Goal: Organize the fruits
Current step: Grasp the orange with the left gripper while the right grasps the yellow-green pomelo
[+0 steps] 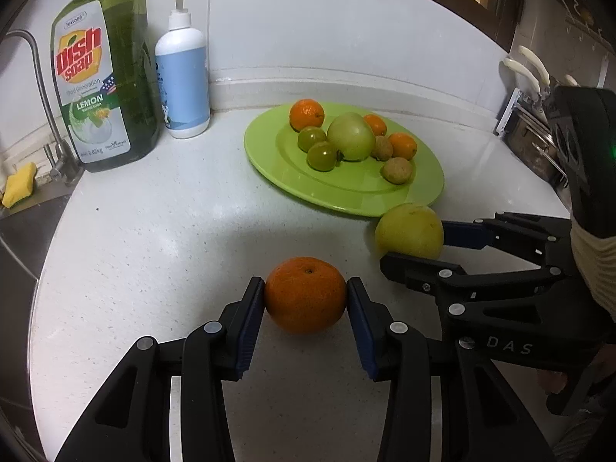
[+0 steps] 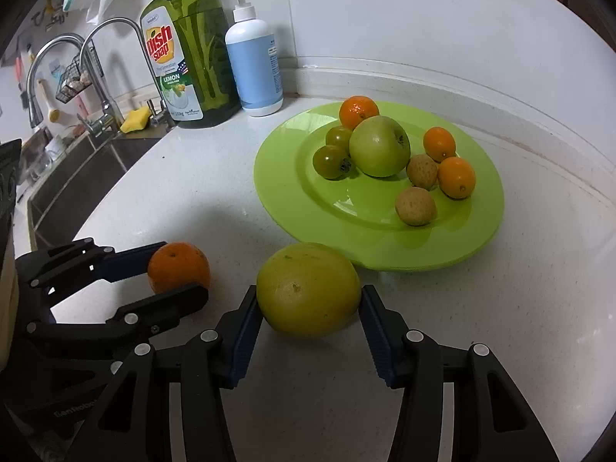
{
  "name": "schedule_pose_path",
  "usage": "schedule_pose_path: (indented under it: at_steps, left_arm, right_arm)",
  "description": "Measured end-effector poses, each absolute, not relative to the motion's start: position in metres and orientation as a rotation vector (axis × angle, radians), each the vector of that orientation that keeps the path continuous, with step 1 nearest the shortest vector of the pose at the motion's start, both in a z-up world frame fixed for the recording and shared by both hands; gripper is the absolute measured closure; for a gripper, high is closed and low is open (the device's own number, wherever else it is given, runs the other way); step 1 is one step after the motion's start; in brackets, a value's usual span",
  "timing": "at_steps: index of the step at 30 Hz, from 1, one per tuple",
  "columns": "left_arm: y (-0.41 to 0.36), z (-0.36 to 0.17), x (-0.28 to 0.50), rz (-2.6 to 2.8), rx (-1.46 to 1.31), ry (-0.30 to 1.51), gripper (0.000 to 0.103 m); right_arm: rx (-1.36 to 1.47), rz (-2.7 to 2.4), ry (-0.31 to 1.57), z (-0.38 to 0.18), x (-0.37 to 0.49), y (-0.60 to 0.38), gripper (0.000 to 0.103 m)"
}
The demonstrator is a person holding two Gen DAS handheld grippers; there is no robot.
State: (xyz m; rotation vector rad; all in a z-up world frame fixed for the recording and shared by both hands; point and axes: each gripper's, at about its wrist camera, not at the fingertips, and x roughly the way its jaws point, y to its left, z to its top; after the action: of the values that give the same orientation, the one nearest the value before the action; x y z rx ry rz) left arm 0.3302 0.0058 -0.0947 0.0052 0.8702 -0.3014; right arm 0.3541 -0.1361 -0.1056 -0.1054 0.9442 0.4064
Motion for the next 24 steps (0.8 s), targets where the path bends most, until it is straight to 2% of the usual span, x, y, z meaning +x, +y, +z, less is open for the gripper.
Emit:
schedule_pose_path:
  at_steps: [24]
  left_arm:
    - [-0.007,-0.040,0.312,-0.327,0.028,0.729,0.060]
  right_arm:
    - [-0.034,0.365,0.835,-0.062,0.331,-0.167,0.051]
